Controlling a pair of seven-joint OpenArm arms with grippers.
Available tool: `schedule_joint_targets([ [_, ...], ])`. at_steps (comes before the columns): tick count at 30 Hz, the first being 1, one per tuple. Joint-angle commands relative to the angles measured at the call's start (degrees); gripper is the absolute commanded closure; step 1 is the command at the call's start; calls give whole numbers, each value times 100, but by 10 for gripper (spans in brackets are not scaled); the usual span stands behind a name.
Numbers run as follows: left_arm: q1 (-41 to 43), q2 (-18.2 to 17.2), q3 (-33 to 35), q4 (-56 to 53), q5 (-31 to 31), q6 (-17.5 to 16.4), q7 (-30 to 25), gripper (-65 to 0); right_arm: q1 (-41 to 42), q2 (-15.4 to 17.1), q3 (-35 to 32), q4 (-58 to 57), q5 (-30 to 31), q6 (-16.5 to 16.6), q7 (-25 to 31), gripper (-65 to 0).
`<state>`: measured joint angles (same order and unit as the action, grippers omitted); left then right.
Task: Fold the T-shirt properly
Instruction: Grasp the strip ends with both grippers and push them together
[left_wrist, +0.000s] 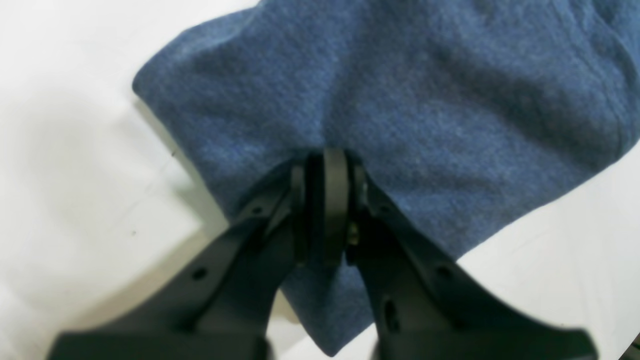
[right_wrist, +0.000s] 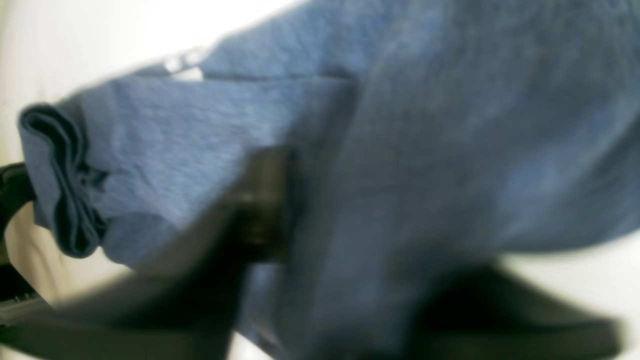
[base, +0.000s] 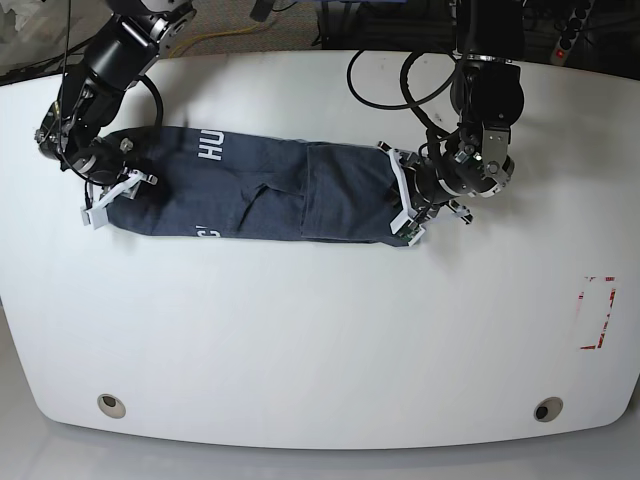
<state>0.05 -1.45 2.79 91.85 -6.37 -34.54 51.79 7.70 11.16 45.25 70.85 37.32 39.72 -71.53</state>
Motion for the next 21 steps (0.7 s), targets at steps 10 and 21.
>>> schedule_joint_targets([
  [10,-291,484,16,-724,-53,-5,-67,-24,16,172,-64,1878,158,28,-245,-2],
  [21,-379,844,156,-1023,-53,4,-67,-24,-98,-153,-1383,3548,395,28,-421,0],
])
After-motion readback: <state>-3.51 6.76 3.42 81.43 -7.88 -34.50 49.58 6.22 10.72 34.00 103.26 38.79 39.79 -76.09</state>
